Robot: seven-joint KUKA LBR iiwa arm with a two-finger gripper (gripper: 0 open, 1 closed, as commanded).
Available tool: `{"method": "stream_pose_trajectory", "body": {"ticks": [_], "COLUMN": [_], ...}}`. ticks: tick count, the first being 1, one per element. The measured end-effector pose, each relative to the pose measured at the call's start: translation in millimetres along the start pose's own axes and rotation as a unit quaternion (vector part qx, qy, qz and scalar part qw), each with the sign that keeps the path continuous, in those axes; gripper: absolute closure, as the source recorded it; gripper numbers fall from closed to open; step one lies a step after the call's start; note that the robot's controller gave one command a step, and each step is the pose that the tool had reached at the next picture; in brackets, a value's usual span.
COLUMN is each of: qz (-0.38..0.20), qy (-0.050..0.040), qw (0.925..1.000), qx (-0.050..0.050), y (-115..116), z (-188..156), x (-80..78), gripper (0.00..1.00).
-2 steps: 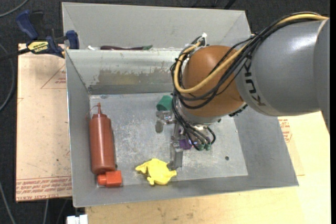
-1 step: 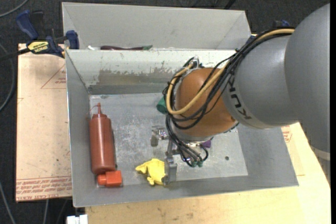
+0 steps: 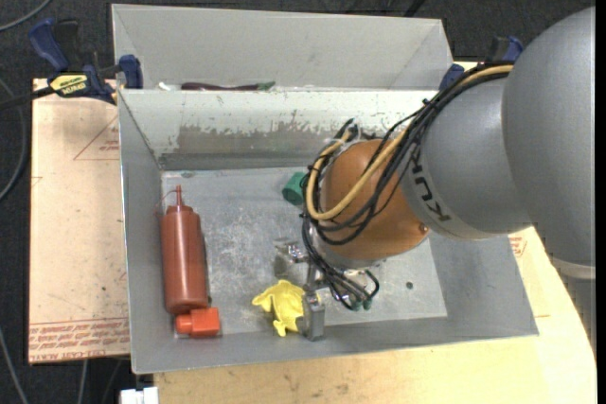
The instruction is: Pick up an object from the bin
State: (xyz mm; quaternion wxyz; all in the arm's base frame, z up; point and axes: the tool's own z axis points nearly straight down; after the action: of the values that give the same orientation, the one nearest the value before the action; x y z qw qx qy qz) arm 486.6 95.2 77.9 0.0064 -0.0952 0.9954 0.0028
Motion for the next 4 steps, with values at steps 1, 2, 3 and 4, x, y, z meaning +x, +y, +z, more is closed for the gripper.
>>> {"method": "stream_pose_trajectory", "body": {"ticks": [1,2,3,4], "qz": [-0.073,-0.073,-0.132,-0.132], "qy": [0.0024,0.0025,0.0016,0.0017], "qw": [0.9973,0.9973,0.9913,0.9913], "qx": [0.0,0.0,-0.001,-0.001], "y": [24,24,38,38], "z": [8,8,-38,-38], "x": [-18.4,-18.3,-14.4,-14.4], "gripper": [1.0,1.0,1.0,1.0]}}
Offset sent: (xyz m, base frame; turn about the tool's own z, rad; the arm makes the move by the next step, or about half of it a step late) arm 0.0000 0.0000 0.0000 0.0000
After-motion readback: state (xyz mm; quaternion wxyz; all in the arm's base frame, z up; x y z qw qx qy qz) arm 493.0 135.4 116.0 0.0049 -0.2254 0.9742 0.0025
